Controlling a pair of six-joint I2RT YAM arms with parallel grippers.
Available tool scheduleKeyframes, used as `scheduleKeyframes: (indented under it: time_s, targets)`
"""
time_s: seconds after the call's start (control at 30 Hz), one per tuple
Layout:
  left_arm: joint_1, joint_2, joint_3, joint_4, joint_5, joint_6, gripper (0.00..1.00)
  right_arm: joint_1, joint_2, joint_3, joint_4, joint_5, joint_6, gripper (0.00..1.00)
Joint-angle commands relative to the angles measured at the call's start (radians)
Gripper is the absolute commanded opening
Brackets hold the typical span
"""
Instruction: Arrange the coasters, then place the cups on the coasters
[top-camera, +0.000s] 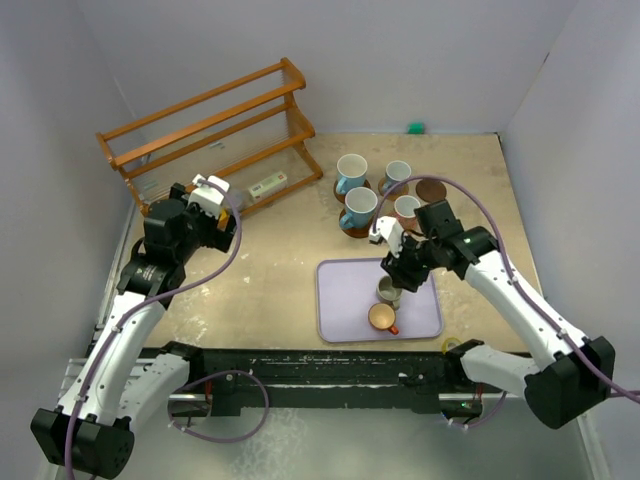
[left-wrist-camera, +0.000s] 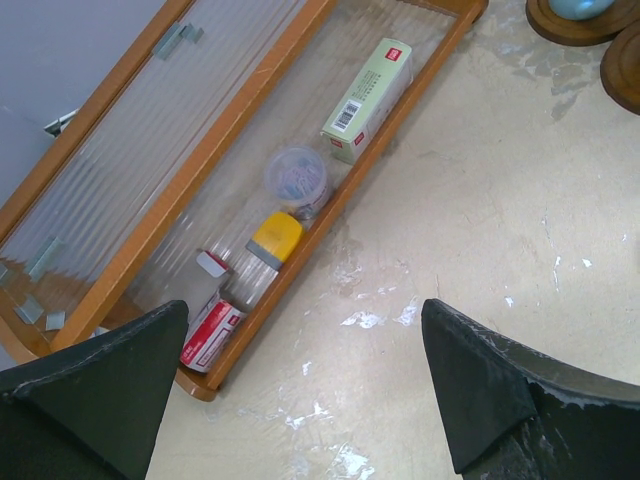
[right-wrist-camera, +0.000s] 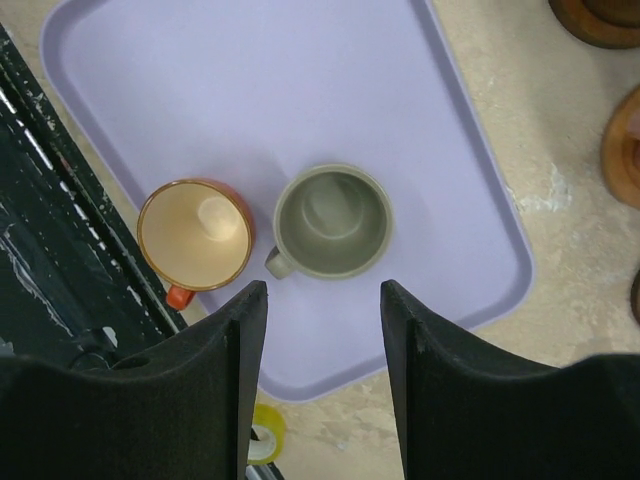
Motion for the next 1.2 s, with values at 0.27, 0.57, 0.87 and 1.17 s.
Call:
scheduleKeyframes:
  time_s: [0.27, 0.57, 0.87, 1.17]
  targets:
    - [0.024, -0.011, 0.041, 0.029, 0.067, -0.019, 0.96, 0.159, 0.140, -0.003, 0.100, 0.084, 0.004, 0.51]
    - [0.031, -0.013, 0.029, 0.032, 0.071, -0.018, 0.96, 0.164, 0.221, 0.050, 0.083, 0.154, -0.087, 0.51]
    - [0.031, -0.016, 0.028, 0.035, 0.073, -0.015, 0.96, 0.157, 0.272, 0.032, 0.104, 0.235, -0.179, 0.49]
    - [0.033, -0.022, 0.021, 0.032, 0.080, -0.016, 0.96, 0.151, 0.389, 0.043, 0.130, 0.219, -0.198, 0.43]
